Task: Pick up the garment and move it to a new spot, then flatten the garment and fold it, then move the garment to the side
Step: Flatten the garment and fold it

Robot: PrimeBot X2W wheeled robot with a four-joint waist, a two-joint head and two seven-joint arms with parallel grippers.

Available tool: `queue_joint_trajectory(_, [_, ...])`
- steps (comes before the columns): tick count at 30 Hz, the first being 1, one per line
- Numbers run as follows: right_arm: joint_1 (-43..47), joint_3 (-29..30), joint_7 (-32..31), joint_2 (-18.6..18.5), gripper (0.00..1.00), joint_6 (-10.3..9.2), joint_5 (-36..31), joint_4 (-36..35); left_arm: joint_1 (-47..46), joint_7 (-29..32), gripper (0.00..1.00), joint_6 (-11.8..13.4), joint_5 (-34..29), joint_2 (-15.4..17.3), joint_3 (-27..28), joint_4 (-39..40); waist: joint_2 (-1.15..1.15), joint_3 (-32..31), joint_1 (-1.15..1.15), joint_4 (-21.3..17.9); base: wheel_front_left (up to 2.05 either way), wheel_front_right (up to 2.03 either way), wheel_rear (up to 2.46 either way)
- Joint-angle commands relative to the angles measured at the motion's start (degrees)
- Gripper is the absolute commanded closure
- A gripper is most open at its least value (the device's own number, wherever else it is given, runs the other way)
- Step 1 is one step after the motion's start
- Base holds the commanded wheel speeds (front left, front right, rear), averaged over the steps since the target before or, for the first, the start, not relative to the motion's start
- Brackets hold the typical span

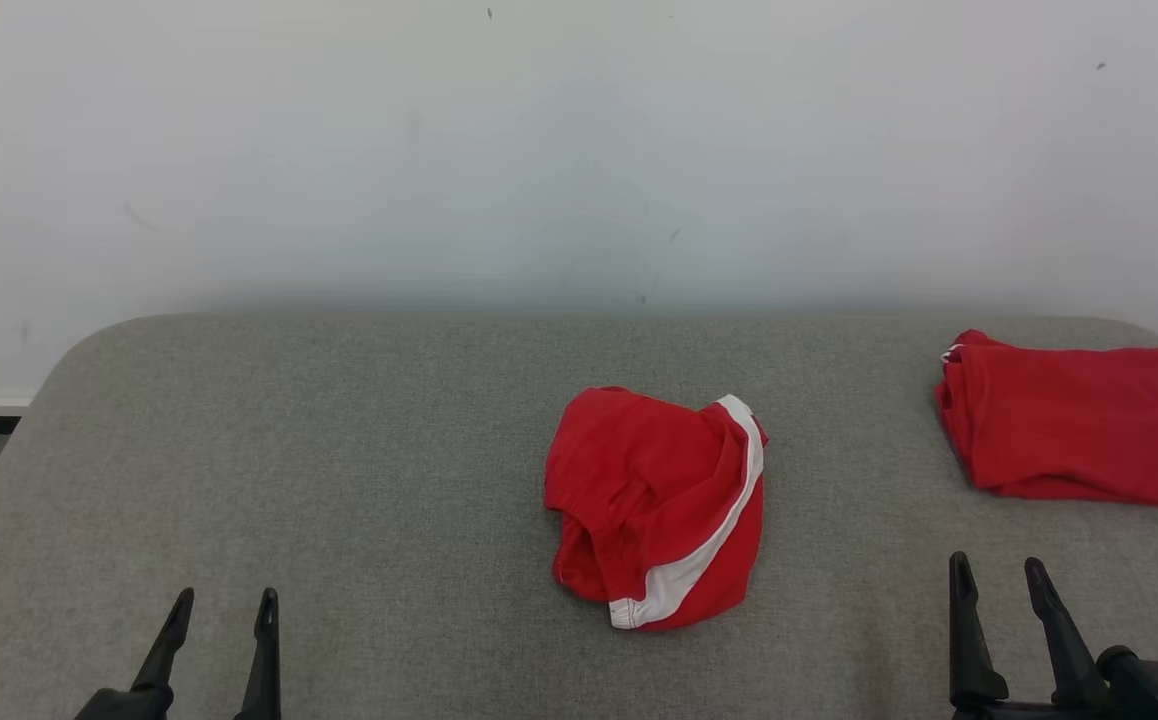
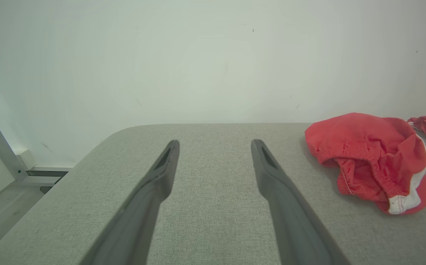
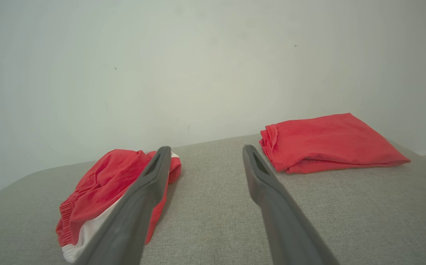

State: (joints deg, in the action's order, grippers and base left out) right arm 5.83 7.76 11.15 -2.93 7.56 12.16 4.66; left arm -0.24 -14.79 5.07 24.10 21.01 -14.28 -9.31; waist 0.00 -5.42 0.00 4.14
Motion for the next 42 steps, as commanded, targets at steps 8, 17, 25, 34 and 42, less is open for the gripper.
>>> queue_joint_trajectory(8, [0.51,0.01,-0.39,0.10,0.00,-0.13,-0.54,-0.49,-0.15,0.48,0.00,0.80,-0.54,0.45,-0.68,0.36,0.00,0.32,0.00,0.27,0.00,0.00,0.00])
queue_joint_trajectory(17, [0.49,-0.02,-0.18,0.10,0.00,-0.13,-0.47,-0.18,-0.37,0.49,0.00,1.12,-0.16,0.87,-0.58,-0.01,0.00,0.39,0.00,0.35,0.00,0.00,0.00])
queue_joint_trajectory(25, [0.58,-0.05,-0.02,0.10,0.00,-0.13,-0.34,-0.08,-0.36,0.69,0.00,1.41,0.02,1.13,-0.84,0.17,0.00,0.44,0.00,0.49,0.00,0.00,0.00])
queue_joint_trajectory(34, [-0.56,-0.89,-0.01,0.10,0.00,-0.13,-0.25,0.18,-2.59,0.99,0.00,-0.23,-0.02,-0.80,-3.63,-0.28,0.00,1.43,0.00,-1.22,0.00,0.00,0.00])
queue_joint_trajectory(42, [-1.77,-1.72,-0.69,0.09,0.00,-0.13,-1.01,-0.29,-10.28,0.65,0.00,-5.84,0.01,-9.21,-11.31,-7.66,0.00,4.16,0.00,-6.70,0.00,0.00,0.00])
